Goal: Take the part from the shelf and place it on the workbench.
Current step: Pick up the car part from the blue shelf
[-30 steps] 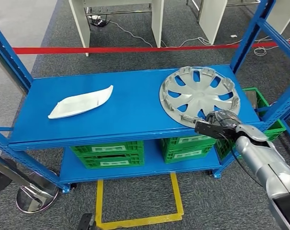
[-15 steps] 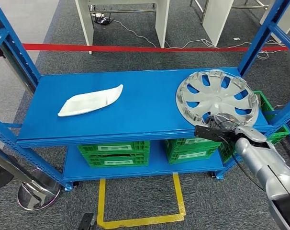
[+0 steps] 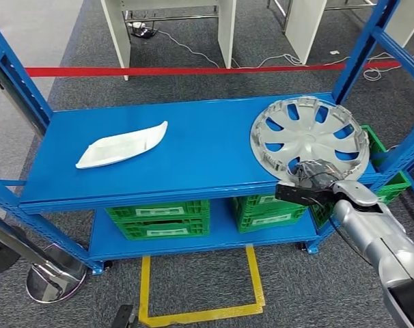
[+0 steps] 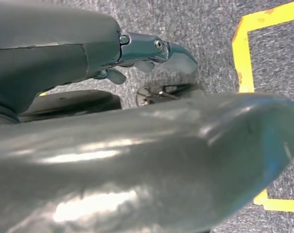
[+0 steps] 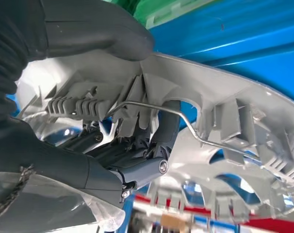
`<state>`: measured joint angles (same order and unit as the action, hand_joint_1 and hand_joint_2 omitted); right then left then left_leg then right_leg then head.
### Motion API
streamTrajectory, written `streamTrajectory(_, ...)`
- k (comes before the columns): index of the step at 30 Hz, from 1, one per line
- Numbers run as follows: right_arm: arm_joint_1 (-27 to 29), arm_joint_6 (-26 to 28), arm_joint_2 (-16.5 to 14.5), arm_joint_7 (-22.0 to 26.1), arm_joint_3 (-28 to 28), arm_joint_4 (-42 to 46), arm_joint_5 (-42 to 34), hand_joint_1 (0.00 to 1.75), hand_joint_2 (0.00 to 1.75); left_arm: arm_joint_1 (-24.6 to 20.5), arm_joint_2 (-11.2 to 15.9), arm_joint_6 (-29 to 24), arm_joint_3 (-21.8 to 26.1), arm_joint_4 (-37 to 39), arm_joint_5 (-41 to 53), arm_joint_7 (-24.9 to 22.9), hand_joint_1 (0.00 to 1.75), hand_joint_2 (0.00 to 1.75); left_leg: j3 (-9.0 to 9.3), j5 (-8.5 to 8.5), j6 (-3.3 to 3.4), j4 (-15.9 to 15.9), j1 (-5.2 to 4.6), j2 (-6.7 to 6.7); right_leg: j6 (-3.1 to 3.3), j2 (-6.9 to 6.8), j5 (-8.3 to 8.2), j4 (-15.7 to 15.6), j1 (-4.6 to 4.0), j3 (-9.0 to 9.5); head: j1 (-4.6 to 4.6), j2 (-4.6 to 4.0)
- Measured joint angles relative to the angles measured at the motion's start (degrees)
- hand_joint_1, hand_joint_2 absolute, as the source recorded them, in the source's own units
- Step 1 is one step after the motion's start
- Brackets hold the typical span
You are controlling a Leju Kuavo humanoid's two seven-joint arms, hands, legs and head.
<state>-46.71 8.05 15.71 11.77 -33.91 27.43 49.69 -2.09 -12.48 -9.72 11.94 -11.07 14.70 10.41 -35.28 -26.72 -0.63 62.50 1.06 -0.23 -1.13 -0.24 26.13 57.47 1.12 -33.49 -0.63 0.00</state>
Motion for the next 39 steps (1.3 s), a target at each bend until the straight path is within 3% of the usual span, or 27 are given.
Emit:
streamTrajectory(1,0.32,1.07,0.09,-0.05,-0.05,0.6,0.62,1.75,1.75,0.0,0.03,-0.07,-0.03,0.01,0.19,0.05,0.0,0.0,0.76,0.44,0.21,-1.98,0.0,-0.04,-0.39,0.08,0.02,0.24,-0.08,-0.28,0.02,0.0)
streamTrajectory(4,1.76,4.39,0.62,-0.29,-0.11,2.95,2.69,1.75,1.75,0.1,0.13,-0.22,-0.07,0.01,0.8,0.19,0.0,0.0,0.69,0.35,1.52,-2.9,-0.2,0.0,-1.43,0.28,-0.15,0.23,0.02,-0.95,0.1,0.0)
streamTrajectory(6,2.98,6.64,1.06,-0.61,-0.11,4.93,4.12,1.75,1.75,0.05,0.22,-0.37,-0.09,0.01,1.23,0.28,0.0,0.0,0.7,0.62,2.46,-3.17,-0.13,0.11,-1.83,0.26,1.21,2.0,0.19,-2.05,0.26,0.0)
streamTrajectory(9,4.68,8.97,1.46,-1.14,-0.1,7.59,5.48,1.75,1.75,-0.06,0.37,-0.7,-0.15,0.01,1.58,0.36,0.0,0.0,0.58,0.73,3.23,-3.27,-0.24,0.1,-2.05,0.23,6.08,12.35,0.22,-6.91,0.49,0.0)
streamTrajectory(10,5.21,9.28,1.56,-1.21,-0.1,8.2,5.66,1.75,1.75,-0.01,0.42,-0.78,-0.16,0.01,1.61,0.36,0.0,0.0,0.58,0.71,3.27,-3.26,-0.31,0.04,-2.07,0.23,6.95,15.45,0.22,-8.45,0.49,0.0)
streamTrajectory(11,5.68,9.55,1.66,-1.26,-0.07,8.76,5.87,1.75,1.75,0.05,0.49,-0.85,-0.16,0.01,1.67,0.37,0.0,0.0,0.59,0.68,3.31,-3.25,-0.35,-0.03,-2.06,0.24,6.8,16.68,0.22,-9.16,0.5,0.0)
streamTrajectory(12,6.09,9.93,1.81,-1.33,0.01,9.41,6.15,1.75,1.75,0.1,0.55,-0.9,-0.17,0.01,1.8,0.39,0.0,0.0,0.62,0.64,3.28,-3.22,-0.37,-0.11,-1.98,0.23,5.59,15.66,0.21,-8.82,0.5,0.0)
streamTrajectory(15,7.07,11.61,2.32,-2.0,0.69,11.88,7.48,1.75,1.75,0.08,0.72,-1.01,-0.31,0.01,2.27,0.52,0.0,0.0,0.69,0.36,2.84,-3.04,-0.51,-0.21,-1.57,0.1,0.51,5.04,0.13,-3.82,0.5,0.0)
streamTrajectory(17,8.16,12.94,2.7,-2.73,1.42,13.93,8.56,1.75,1.75,0.09,0.88,-1.17,-0.45,0.01,2.54,0.75,0.0,0.0,0.41,0.3,2.27,-2.92,-0.73,-0.23,-1.23,0.07,0.04,1.45,-0.05,-1.92,0.46,0.0)
streamTrajectory(19,9.89,14.24,3.24,-3.33,2.29,16.57,9.56,1.75,1.75,0.2,1.09,-1.43,-0.52,0.01,2.77,1.24,0.0,0.0,0.26,0.3,1.69,-2.95,-0.79,-0.23,-0.74,0.14,0.28,1.19,-0.08,-1.75,0.41,0.0)
streamTrajectory(21,12.01,15.2,3.98,-3.99,3.43,20.03,10.39,1.75,1.75,0.24,1.26,-1.82,-0.55,0.01,2.91,2.04,0.0,0.0,-0.18,-0.87,1.08,-1.66,-0.72,-0.16,-0.13,0.12,0.26,1.02,0.11,-1.62,0.29,0.0)
streamTrajectory(25,16.63,16.74,5.46,-5.12,6.16,27.56,12.21,1.75,1.75,0.35,1.71,-2.25,-0.56,0.01,3.27,3.51,0.0,1.75,-5.57,-6.87,0.39,10.62,-0.61,-0.06,0.76,0.04,0.5,0.96,0.02,-1.37,0.13,0.0)
streamTrajectory(26,17.9,16.97,5.79,-5.16,6.9,29.59,12.76,1.75,1.75,0.41,1.83,-2.26,-0.56,0.01,3.32,3.8,0.0,1.75,-6.38,-6.97,0.4,12.33,-0.61,-0.06,0.84,0.07,0.58,0.97,-0.05,-1.29,0.12,0.0)
streamTrajectory(27,19.18,17.11,6.09,-5.13,7.68,31.67,13.39,1.75,1.75,0.46,1.94,-2.31,-0.56,0.01,3.39,4.08,0.0,1.75,-6.29,-5.97,0.51,11.97,-0.63,-0.06,0.89,0.12,0.66,0.99,-0.14,-1.17,0.12,0.0)
streamTrajectory(30,22.71,17.53,6.64,-5.09,10.23,37.85,15.81,1.75,1.75,0.5,2.44,-2.79,-0.56,0.01,3.71,4.72,0.0,1.75,-2.15,-0.18,1.56,2.44,-0.87,-0.07,0.77,0.29,1.01,1.04,-0.41,-0.74,0.15,0.0)
streamTrajectory(32,24.42,18.06,6.79,-5.12,11.58,41.1,17.01,1.75,1.75,0.51,2.79,-3.07,-0.56,0.01,3.86,4.93,0.0,1.75,-0.28,0.87,2.19,-1.96,-1.15,-0.07,0.43,0.35,1.09,1.12,-0.5,-0.89,0.17,0.0)
streamTrajectory(36,26.25,18.54,7.39,-5.1,13.14,45.31,18.04,1.75,1.75,0.61,3.09,-3.18,-0.54,0.01,3.97,5.11,0.0,0.0,0.45,0.75,2.87,-3.78,-1.0,-0.06,-0.72,0.34,1.62,1.46,-0.38,-1.37,0.25,0.0)
streamTrajectory(37,26.58,18.65,7.58,-5.08,13.39,46.06,18.47,1.75,1.75,0.6,3.1,-3.17,-0.54,0.01,4.03,5.25,0.0,0.0,0.67,0.92,3.11,-4.15,-0.83,-0.04,-0.97,0.33,2.71,3.12,-0.36,-2.16,0.32,0.0)
streamTrajectory(39,27.35,19.17,7.78,-5.13,13.87,47.44,19.71,1.75,1.75,0.57,3.12,-2.93,-0.54,0.01,4.17,5.72,0.0,0.0,0.84,1.03,3.37,-4.36,-0.7,-0.03,-1.35,0.3,5.92,9.65,-0.26,-5.3,0.42,0.0)
